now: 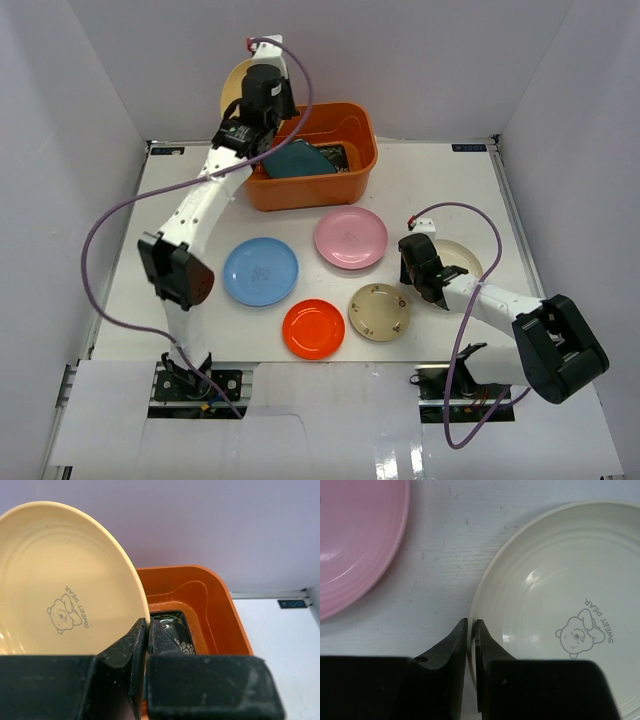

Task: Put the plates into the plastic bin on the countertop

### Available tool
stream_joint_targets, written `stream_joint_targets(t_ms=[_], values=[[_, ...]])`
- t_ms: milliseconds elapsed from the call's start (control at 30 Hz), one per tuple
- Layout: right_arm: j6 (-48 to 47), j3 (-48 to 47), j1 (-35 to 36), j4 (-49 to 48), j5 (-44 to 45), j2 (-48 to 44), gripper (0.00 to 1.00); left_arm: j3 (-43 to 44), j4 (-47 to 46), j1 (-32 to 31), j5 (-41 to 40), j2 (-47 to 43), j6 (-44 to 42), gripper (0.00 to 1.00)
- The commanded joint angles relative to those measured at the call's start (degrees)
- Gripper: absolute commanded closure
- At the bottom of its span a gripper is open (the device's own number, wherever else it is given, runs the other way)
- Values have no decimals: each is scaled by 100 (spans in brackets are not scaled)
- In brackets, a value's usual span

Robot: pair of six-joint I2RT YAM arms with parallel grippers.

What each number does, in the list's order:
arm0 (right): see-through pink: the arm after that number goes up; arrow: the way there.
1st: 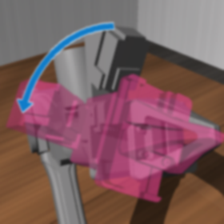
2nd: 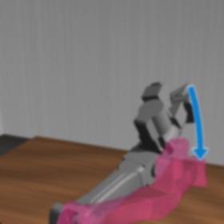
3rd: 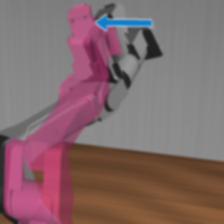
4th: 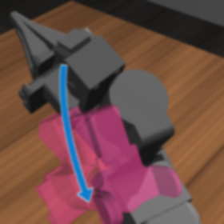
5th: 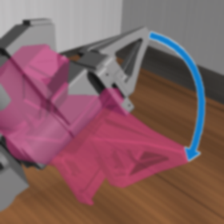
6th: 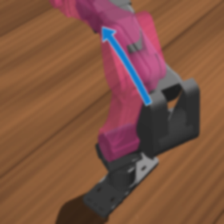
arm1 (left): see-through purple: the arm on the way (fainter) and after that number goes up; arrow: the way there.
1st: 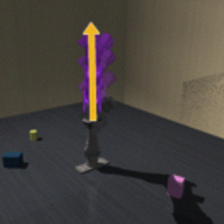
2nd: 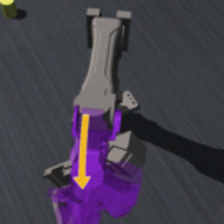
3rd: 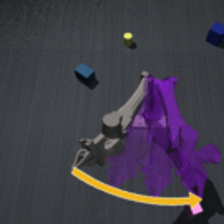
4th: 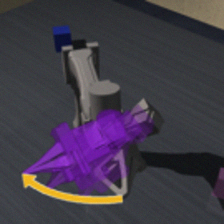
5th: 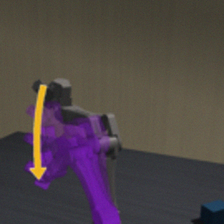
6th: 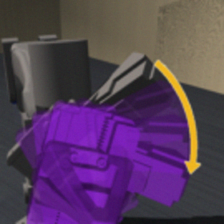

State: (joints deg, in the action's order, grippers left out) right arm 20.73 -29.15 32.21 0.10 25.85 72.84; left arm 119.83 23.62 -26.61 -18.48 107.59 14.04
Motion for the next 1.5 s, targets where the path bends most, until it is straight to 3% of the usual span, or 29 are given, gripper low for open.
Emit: stream_joint_targets(t_ms=[0, 233, 533, 600, 700, 800, 1100, 1233, 1333, 1400, 1467], values=[[89, -82, -21, -247, -273, -182, 92, 830, 231, -99, 344, 928, -859, 100], [36, -74, -21, -300, -290, -437, 92, 1956, 214, -99, 1303, 2388, -1106, 100], [1, -144, -21, -309, -343, -551, 92, 1658, -94, -107, 2068, 2837, -772, 100], [-8, -249, -21, -282, -300, -578, 92, 1492, -112, -107, 2068, 2794, -754, 79], [-60, -372, -21, -326, -273, -587, 92, 1403, -199, -107, 2103, 2574, -719, 36], [-78, -636, -21, -300, -256, -543, 92, 1438, -243, -99, 2033, 2311, -701, 18], [-368, -1575, 5, -264, -159, -604, 92, 1035, -235, -99, 1936, 960, -456, 11], [-815, -2444, 49, -195, -247, -255, 92, 113, -174, -99, 1585, -157, 36, 11], [-1184, -3672, 75, -19, -203, 368, 92, -1335, -147, -90, 1155, -1325, 326, 11], [-1604, -4097, 101, -27, -299, 634, 92, -2785, -216, -55, 716, -2341, 450, 11], [-1983, -4666, 154, -202, -781, 1029, 92, -3760, -200, 15, 408, -2995, 546, 9]])
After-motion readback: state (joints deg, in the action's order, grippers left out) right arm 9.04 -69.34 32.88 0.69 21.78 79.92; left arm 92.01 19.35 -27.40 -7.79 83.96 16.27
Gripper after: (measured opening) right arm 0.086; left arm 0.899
